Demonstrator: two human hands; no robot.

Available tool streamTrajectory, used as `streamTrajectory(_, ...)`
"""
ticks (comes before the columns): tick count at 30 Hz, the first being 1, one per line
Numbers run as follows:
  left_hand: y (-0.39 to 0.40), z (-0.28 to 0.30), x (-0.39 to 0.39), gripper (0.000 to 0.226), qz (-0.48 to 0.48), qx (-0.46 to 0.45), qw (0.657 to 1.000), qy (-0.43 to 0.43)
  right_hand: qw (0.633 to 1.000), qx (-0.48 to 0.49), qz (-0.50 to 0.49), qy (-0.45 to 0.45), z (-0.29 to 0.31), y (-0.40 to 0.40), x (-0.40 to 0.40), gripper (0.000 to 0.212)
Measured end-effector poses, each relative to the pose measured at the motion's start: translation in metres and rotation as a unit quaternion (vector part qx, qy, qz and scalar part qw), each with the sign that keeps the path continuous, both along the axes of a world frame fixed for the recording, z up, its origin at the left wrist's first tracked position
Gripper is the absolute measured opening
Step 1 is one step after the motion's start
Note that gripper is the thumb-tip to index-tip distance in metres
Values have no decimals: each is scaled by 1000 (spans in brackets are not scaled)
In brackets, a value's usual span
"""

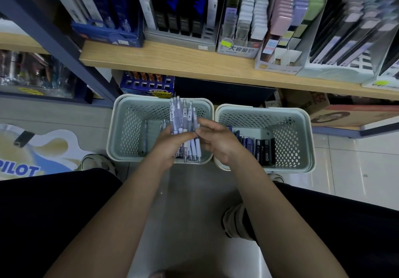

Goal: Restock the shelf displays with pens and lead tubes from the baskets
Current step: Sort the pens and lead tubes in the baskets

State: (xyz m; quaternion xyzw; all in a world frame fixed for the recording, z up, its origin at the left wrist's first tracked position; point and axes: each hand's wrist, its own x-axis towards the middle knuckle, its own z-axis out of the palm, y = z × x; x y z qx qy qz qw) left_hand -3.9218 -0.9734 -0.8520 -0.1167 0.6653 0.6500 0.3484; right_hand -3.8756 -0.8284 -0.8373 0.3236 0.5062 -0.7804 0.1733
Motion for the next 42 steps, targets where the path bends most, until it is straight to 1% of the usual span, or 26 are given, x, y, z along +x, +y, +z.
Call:
streamTrajectory(3, 0, 2, -2, 38, -16, 6, 1000, 6, 1000, 6, -12, 5, -4, 3, 0, 27)
streamTrajectory(7, -2, 2, -3, 39, -10, 3, 1000, 9, 1000, -12, 19, 12, -6, 2, -1, 29)
streamTrajectory(12, -4, 4, -3, 44, -6, -1, 1000, 2, 998, 50, -7, 24, -7, 1, -1, 34)
streamTrajectory(17, -5, 4, -3, 47, -14, -18, 1000, 13, 995, 97, -18, 16, -9, 0, -2, 23)
streamTrajectory(19, -2, 3, -3, 48, -6, -24, 1000, 14, 995, 103, -2, 16, -8, 4, -2, 17)
streamTrajectory(21, 2, 1, -4, 47, 5, -33, 999, 16, 995, 101, 0, 19, -6, 9, 0, 18)
streamTrajectory(24, 13, -2, -4, 49, -1, -39, 999, 24, 994, 107, -35, 10, -5, 23, 8, 27)
streamTrajectory(25, 17, -2, -3, 49, -11, -40, 999, 24, 993, 108, -52, 6, -5, 30, 11, 27)
streamTrajectory(28, 27, -5, 0, 49, -28, -47, 998, 3, 990, 101, -99, 5, -4, 55, 22, 15)
streamTrajectory(31, 35, -14, 6, 53, -38, -92, 995, 17, 989, 74, -122, -26, -12, 73, 31, 11)
streamTrajectory(32, 37, -17, 7, 54, -47, -106, 993, 21, 990, 70, -111, -43, -15, 75, 33, 13)
streamTrajectory(34, 40, -20, 9, 47, -69, -128, 989, 26, 991, 61, -87, -79, -21, 73, 36, 16)
streamTrajectory(36, 41, -23, 9, 43, -80, -136, 987, 26, 993, 58, -61, -79, -25, 65, 35, 18)
streamTrajectory(37, 42, -23, 8, 44, -83, -138, 987, 25, 994, 47, -63, -72, -30, 61, 35, 30)
streamTrajectory(38, 44, -23, 7, 46, -86, -139, 986, 24, 995, 37, -62, -69, -35, 58, 35, 49)
streamTrajectory(39, 45, -24, 6, 48, -89, -139, 986, 22, 997, 15, -51, -62, -37, 55, 36, 62)
streamTrajectory(40, 46, -25, 5, 49, -89, -134, 987, 22, 998, 0, -47, -53, -35, 53, 37, 58)
streamTrajectory(41, 47, -25, 4, 49, -88, -130, 987, 21, 998, -8, -44, -49, -34, 52, 37, 42)
streamTrajectory(42, 48, -25, 3, 48, -86, -122, 989, 20, 998, -32, -39, -37, -31, 53, 38, 32)
